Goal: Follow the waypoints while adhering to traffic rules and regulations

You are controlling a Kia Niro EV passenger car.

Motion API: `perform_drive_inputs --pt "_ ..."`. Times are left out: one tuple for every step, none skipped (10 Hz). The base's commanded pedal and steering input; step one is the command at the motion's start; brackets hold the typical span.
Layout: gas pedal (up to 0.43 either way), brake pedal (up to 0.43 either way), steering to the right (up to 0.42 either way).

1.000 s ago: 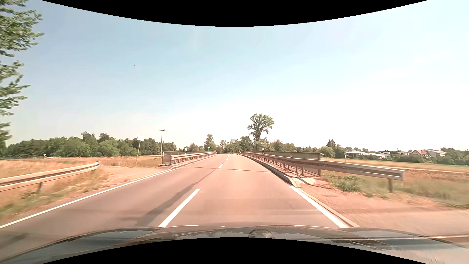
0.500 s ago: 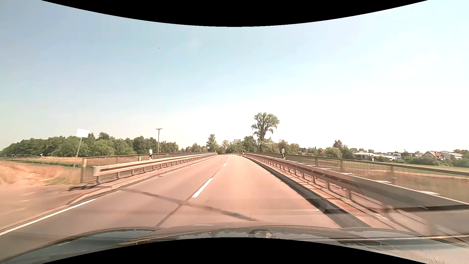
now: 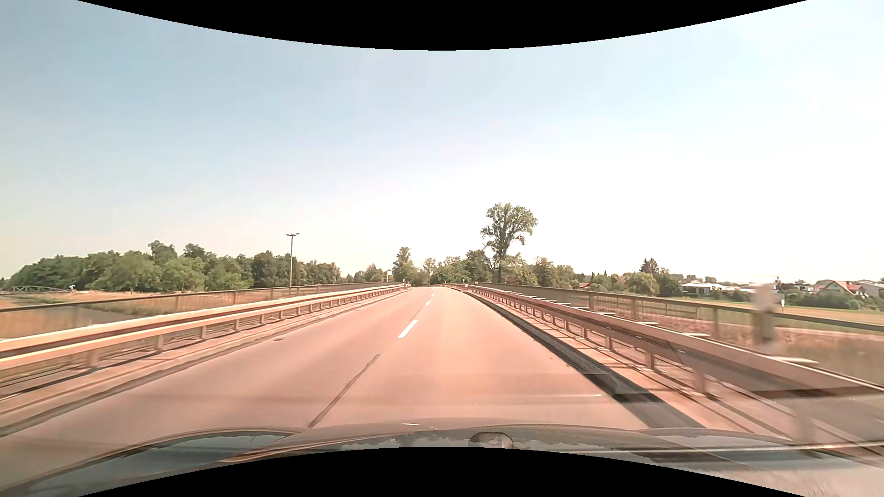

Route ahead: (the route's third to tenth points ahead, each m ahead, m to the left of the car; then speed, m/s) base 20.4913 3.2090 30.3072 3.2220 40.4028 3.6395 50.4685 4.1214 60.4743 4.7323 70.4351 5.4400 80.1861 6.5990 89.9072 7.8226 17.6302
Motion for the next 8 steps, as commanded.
perform_drive_inputs --pt "0.150 0.000 -0.006" --pt "0.150 0.000 -0.005" --pt "0.150 0.000 -0.005" --pt "0.150 0.000 -0.005" --pt "0.150 0.000 -0.005" --pt "0.150 0.000 -0.005" --pt "0.150 0.000 -0.005" --pt "0.150 0.000 -0.005"
